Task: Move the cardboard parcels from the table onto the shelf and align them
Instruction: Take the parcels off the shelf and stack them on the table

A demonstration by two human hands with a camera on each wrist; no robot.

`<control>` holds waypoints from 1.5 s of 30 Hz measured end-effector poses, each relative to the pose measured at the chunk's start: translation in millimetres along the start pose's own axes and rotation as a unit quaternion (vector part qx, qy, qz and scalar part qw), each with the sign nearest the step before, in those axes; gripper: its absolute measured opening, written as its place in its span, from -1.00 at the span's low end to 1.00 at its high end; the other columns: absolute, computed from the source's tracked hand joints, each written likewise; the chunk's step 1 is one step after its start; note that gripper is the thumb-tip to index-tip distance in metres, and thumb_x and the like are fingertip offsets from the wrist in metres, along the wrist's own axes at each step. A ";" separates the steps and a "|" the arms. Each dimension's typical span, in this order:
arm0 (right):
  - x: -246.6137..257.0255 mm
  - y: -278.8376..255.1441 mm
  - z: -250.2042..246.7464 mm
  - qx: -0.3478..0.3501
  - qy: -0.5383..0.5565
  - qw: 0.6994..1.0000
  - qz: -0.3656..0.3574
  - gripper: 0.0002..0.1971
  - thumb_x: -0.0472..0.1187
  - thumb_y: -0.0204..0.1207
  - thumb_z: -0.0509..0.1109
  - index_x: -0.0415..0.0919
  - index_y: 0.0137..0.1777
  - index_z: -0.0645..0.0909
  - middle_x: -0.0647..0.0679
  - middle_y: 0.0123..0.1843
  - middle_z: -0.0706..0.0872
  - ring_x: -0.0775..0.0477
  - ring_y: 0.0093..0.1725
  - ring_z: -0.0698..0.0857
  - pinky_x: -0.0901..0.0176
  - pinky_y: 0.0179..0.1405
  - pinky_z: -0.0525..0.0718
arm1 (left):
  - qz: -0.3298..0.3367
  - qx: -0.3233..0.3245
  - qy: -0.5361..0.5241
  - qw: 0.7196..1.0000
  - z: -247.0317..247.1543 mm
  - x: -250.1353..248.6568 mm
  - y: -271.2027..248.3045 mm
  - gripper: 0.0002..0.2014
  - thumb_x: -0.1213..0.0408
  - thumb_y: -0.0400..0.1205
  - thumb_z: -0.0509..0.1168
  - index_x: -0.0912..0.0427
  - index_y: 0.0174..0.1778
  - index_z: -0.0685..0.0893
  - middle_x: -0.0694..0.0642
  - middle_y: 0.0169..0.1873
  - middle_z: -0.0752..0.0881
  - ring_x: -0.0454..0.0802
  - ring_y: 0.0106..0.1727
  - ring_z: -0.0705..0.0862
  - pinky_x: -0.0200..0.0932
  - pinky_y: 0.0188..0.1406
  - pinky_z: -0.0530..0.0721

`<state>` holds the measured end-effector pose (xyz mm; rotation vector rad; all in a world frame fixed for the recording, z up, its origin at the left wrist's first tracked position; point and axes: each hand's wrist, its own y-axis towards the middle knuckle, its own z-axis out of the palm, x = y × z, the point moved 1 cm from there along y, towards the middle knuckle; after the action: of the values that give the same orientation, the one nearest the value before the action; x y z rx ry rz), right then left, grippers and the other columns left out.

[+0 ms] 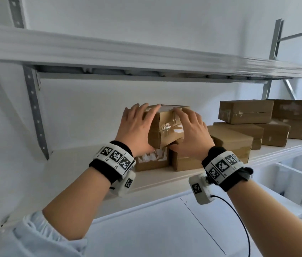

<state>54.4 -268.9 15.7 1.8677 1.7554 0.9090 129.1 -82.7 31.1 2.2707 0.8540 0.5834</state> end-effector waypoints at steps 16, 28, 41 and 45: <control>-37.8 25.8 30.0 0.029 0.067 0.995 -0.066 0.04 0.37 0.27 0.51 0.08 0.68 0.12 -0.10 0.54 0.42 -0.28 0.48 0.45 -0.26 0.40 0.52 | -0.106 -0.080 0.086 0.987 6.5 -26.3 16.7 0.12 -0.03 0.07 0.63 0.04 0.59 0.32 0.16 0.33 0.54 0.21 0.34 0.50 0.17 0.40 0.40; -48.4 10.4 32.1 0.199 -0.148 0.964 0.098 0.10 0.77 0.19 -0.01 0.02 0.56 0.42 -0.23 0.61 0.37 -0.50 0.54 0.33 -0.52 0.46 0.27 | -0.121 -0.065 0.117 0.984 1.0 -47.7 -3.1 0.04 -0.04 0.15 0.59 0.04 0.58 0.33 0.17 0.33 0.54 0.20 0.34 0.49 0.17 0.42 0.38; 3.5 -29.2 8.9 0.056 -0.151 0.981 0.106 -0.22 0.60 0.26 0.07 -0.01 0.04 0.74 -0.01 0.10 0.68 -0.24 0.30 0.49 -0.31 0.27 0.40 | -0.105 -0.098 0.096 0.985 -25.5 -20.6 -52.0 0.04 -0.05 0.16 0.60 0.03 0.57 0.32 0.19 0.30 0.54 0.21 0.32 0.50 0.18 0.45 0.38; 33.6 -51.0 -11.9 -0.003 -0.168 0.979 0.112 -0.28 0.56 0.27 0.14 -0.04 -0.03 0.76 -0.02 0.03 0.69 -0.24 0.29 0.49 -0.32 0.27 0.37 | -0.096 -0.119 0.083 0.985 -39.7 -15.6 -75.3 0.09 -0.08 0.12 0.66 0.04 0.57 0.32 0.22 0.32 0.52 0.23 0.35 0.48 0.24 0.51 0.33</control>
<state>9.4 -231.5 -5.5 2.1022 1.3600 0.6243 63.4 -33.3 4.0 1.9211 1.0132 0.7507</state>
